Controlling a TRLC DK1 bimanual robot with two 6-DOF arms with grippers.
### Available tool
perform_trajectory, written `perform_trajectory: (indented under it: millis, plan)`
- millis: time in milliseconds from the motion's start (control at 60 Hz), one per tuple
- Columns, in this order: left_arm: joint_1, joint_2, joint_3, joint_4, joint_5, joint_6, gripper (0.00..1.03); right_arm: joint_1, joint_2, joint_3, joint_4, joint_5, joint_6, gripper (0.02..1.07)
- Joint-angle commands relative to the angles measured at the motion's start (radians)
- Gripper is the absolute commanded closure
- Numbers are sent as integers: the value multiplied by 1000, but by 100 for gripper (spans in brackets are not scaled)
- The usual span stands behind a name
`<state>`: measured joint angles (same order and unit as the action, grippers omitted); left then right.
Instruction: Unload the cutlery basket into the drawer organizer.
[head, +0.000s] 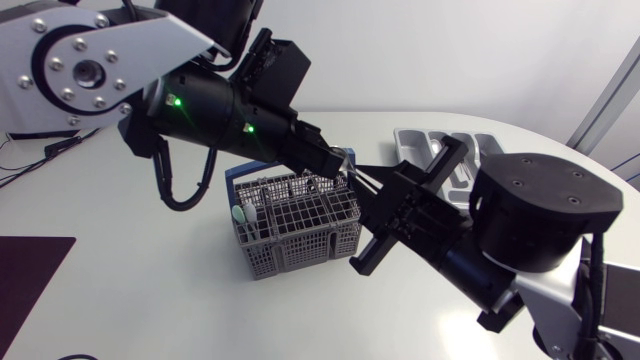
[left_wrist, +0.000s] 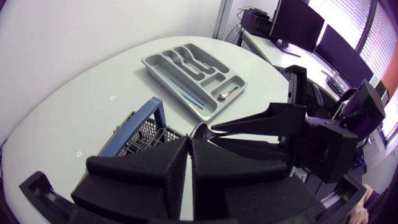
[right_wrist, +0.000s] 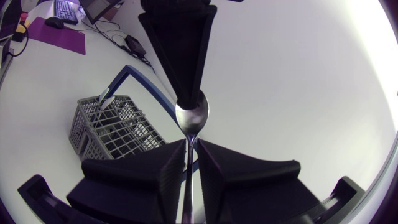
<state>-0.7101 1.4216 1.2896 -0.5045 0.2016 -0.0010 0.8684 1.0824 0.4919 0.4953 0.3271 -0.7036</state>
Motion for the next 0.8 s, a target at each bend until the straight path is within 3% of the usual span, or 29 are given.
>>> perform_trajectory:
  millis: [0, 433, 617, 683, 783]
  plan:
    - [-6, 16, 24, -5, 4, -28, 91, -8, 14, 19, 12, 13, -8, 97]
    - [-14, 8, 25, -6, 4, -31, 89, -12, 19, 13, 5, 23, -11, 101]
    - [15, -20, 56, -6, 7, -30, 16, -11, -22, -9, -17, 18, -10, 101]
    - [46, -43, 76, -6, 10, -24, 6, -11, -55, -24, -40, 12, -10, 101]
    - [113, -81, 111, -11, 12, -5, 5, -9, -125, -50, -97, 0, -7, 101]
